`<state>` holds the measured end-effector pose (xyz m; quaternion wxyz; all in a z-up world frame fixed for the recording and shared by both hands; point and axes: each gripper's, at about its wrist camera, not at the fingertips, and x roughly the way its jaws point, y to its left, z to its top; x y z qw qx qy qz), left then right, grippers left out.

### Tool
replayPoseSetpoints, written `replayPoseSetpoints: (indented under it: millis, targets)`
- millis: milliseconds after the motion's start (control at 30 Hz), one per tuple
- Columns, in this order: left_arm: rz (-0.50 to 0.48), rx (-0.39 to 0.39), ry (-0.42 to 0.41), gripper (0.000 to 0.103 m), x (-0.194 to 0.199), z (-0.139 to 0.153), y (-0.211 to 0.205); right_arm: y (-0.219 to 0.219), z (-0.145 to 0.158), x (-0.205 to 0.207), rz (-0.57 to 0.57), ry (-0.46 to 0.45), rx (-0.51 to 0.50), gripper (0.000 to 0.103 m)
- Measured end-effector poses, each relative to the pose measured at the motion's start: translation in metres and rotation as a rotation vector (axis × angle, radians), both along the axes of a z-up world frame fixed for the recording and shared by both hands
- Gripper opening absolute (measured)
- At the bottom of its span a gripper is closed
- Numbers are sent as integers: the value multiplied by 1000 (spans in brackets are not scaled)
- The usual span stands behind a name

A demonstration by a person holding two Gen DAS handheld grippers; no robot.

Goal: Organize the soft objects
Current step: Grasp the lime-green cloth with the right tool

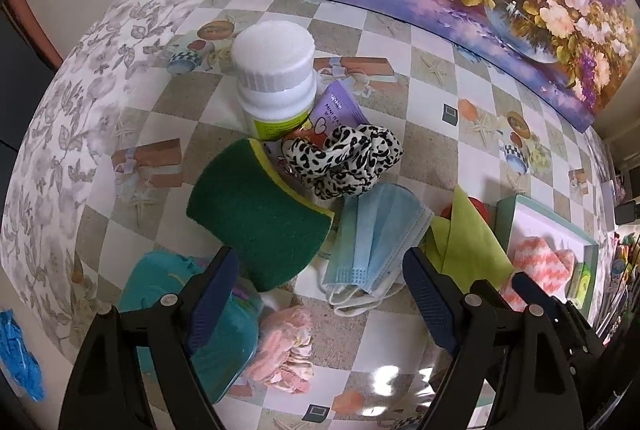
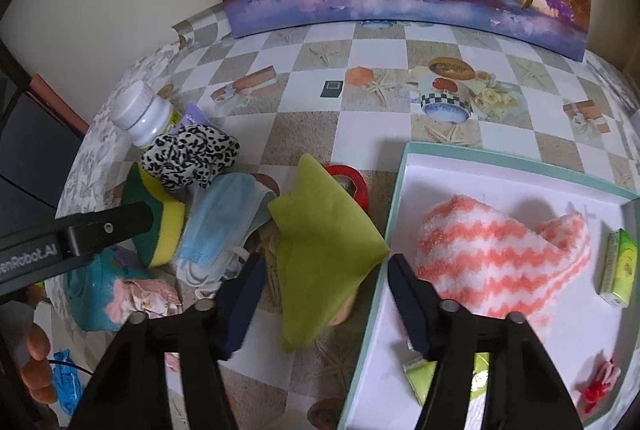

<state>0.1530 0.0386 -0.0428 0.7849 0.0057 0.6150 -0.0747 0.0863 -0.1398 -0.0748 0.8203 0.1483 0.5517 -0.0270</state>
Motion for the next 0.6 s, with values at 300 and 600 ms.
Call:
replayPoseSetpoints:
  millis: [300, 600]
  targets:
    - [-7, -8, 8, 85, 3, -3, -4, -1, -4, 2, 4, 4, 18, 49]
    - [-15, -12, 14, 85, 2, -5, -8, 10, -16, 5, 44, 38, 12, 42]
